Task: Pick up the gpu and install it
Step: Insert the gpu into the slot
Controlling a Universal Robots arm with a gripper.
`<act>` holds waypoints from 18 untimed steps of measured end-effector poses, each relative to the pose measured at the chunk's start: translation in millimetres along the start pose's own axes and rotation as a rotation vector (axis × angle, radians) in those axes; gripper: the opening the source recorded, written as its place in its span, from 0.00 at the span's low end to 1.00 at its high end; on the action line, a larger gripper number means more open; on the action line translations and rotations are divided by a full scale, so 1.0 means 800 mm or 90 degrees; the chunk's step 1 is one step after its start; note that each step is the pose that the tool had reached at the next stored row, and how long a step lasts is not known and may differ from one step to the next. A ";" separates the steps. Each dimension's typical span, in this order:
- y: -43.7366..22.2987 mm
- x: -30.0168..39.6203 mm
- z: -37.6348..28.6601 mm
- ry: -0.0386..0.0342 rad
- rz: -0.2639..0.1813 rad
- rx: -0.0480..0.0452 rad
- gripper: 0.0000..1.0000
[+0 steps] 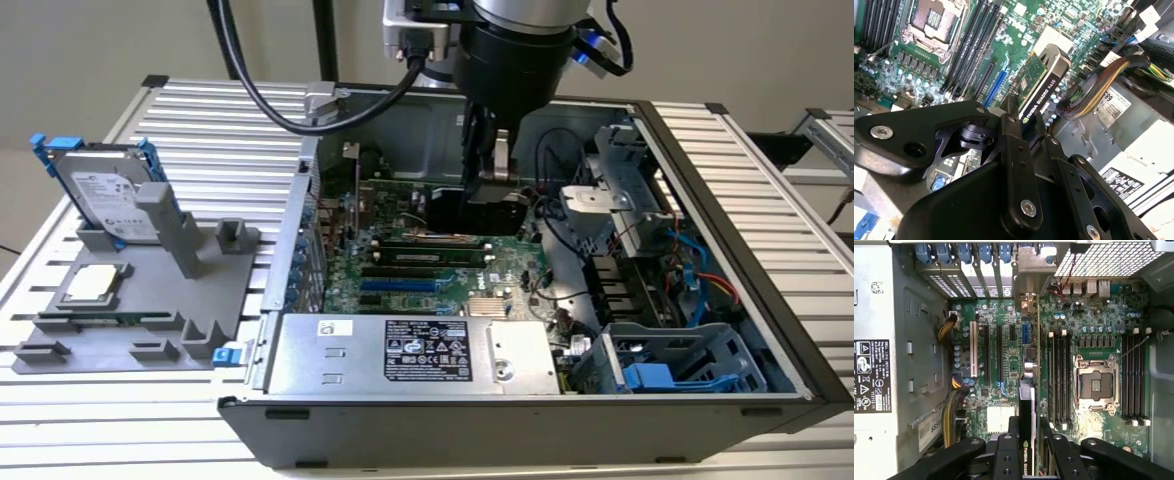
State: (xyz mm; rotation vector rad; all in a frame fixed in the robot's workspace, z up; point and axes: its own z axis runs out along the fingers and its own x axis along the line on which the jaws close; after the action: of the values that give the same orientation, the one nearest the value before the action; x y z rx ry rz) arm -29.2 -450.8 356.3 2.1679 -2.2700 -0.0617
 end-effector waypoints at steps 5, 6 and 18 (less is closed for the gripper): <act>-0.0001 -0.0001 0.0016 -0.0002 0.000 0.0001 0.00; -0.0001 -0.0001 0.0021 -0.0002 0.000 0.0001 0.00; -0.0004 0.0003 0.0129 0.0000 0.000 0.0000 0.00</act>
State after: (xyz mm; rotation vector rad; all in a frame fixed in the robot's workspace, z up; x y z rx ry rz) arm -29.2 -450.8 346.0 2.1680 -2.2699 -0.0618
